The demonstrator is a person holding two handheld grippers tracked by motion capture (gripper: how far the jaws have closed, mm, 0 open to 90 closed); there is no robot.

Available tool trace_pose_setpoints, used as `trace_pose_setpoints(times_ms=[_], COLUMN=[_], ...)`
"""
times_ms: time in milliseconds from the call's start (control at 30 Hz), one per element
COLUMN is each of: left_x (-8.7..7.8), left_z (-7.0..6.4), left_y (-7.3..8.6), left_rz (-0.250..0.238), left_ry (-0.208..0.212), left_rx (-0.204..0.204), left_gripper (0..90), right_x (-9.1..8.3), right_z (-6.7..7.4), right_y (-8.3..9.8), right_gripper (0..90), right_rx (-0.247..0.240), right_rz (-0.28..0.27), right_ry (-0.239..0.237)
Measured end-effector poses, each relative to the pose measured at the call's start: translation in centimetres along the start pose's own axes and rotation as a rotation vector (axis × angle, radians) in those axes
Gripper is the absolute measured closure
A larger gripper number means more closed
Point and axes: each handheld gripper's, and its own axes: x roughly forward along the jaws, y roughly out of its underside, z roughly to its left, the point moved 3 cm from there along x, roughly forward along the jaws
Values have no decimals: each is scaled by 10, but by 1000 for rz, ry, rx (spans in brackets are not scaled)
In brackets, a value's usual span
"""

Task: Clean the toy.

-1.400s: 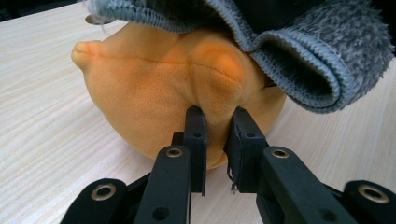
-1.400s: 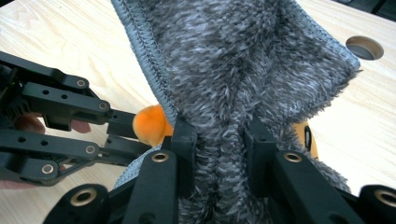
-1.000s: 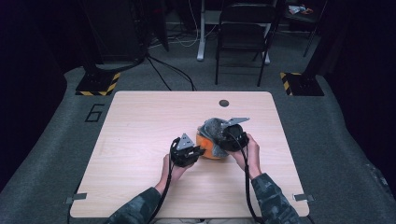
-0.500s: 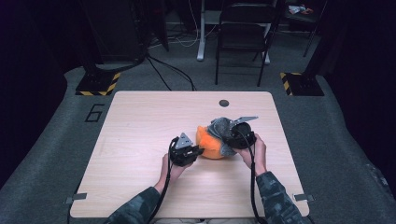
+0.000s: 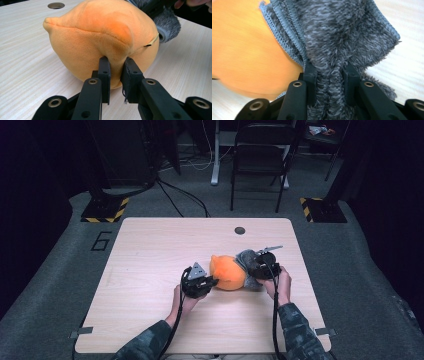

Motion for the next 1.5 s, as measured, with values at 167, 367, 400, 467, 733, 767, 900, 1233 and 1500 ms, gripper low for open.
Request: trace_pose_setpoints(times_ms=[167,367,400,467,733,767,900,1233,1500], left_x=[0,-1,-1,-1,-1,0,0,2,2], left_z=[1,2,2,2,-2,-3,-5,-10,-8], left_y=[0,0,0,0,-1,-1,-2,-2,-1], left_rz=[-1,-7,-3,-3,-5,-9,-11,-3,-1], left_ry=[-1,2,2,-2,4,0,-2,5,4], left_rx=[8,6,8,19,27,32,55,85,84], left_gripper=[780,779,779,779,779,779,777,777,777], right_x=[18,14,10,2,-33,-36,-42,-31,-30], right_z=[-9,-13,-12,-9,24,31,57,86,75], right_y=[12,10,8,3,-20,-22,-26,-24,-23], right_gripper=[701,704,704,705,705,705,704,702,703], right_rx=[21,28,17,18,-63,-65,-124,-198,-189], right_rz=[65,58,47,23,-107,-120,-147,-151,-127], right_ry=[36,63,64,56,0,-21,-63,-75,-68])
